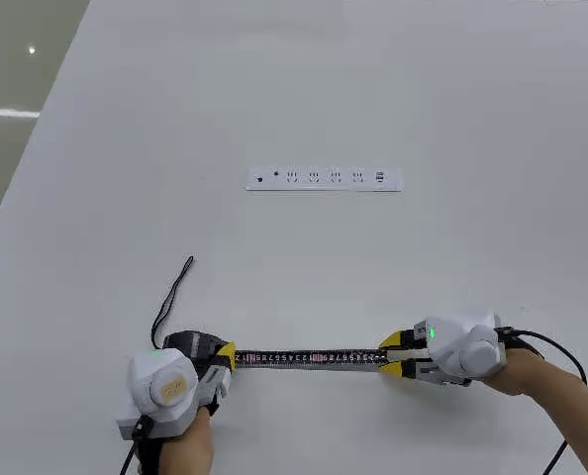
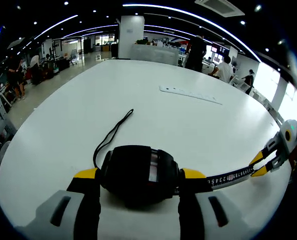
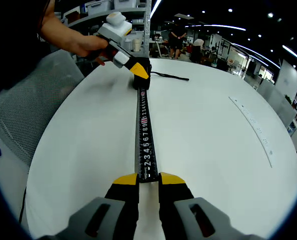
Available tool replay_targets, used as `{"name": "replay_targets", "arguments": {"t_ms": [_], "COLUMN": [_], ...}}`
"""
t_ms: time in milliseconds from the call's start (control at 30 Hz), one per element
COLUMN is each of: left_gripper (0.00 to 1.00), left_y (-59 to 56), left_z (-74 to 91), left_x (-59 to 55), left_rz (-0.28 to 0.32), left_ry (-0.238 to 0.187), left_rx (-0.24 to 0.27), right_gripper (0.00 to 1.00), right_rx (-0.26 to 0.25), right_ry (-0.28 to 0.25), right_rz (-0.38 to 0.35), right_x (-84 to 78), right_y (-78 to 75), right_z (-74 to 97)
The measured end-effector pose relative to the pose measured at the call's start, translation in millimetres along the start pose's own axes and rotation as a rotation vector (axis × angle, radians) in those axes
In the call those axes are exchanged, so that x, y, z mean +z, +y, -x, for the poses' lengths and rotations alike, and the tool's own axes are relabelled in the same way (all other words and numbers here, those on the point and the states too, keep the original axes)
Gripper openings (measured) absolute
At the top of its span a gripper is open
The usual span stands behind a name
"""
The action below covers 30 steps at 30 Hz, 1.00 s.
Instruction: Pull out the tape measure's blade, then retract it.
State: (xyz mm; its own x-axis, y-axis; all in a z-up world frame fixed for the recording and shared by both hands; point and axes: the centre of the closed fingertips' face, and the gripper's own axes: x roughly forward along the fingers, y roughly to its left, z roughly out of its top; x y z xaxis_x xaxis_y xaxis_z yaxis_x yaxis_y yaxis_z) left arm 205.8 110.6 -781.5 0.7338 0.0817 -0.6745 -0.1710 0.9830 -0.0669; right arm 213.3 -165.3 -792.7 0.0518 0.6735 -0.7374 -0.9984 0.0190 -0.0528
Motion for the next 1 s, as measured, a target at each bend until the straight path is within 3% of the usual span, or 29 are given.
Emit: {"name": "replay_targets", "arguments": {"t_ms": [500,1000], "left_gripper": [0.56,0.57], "left_y": [0.8,1.2], "left_z": [1.0,-0.5], "left_x": [-1.0,-2.4], "left_rz": [-0.026,-0.067], "left_ry": [0.026,0.026], "left_rx": [0.022,0.045], "right_gripper": [0.14,0.14], "right_rx": [0.0,0.0], "right_ry": [-0.001,0.002], "right_rz": [0.006,0.013], "right_x": [-0.3,2.1], "right_y": [-0.1,0.4], "right_z": [0.2,1.4]}}
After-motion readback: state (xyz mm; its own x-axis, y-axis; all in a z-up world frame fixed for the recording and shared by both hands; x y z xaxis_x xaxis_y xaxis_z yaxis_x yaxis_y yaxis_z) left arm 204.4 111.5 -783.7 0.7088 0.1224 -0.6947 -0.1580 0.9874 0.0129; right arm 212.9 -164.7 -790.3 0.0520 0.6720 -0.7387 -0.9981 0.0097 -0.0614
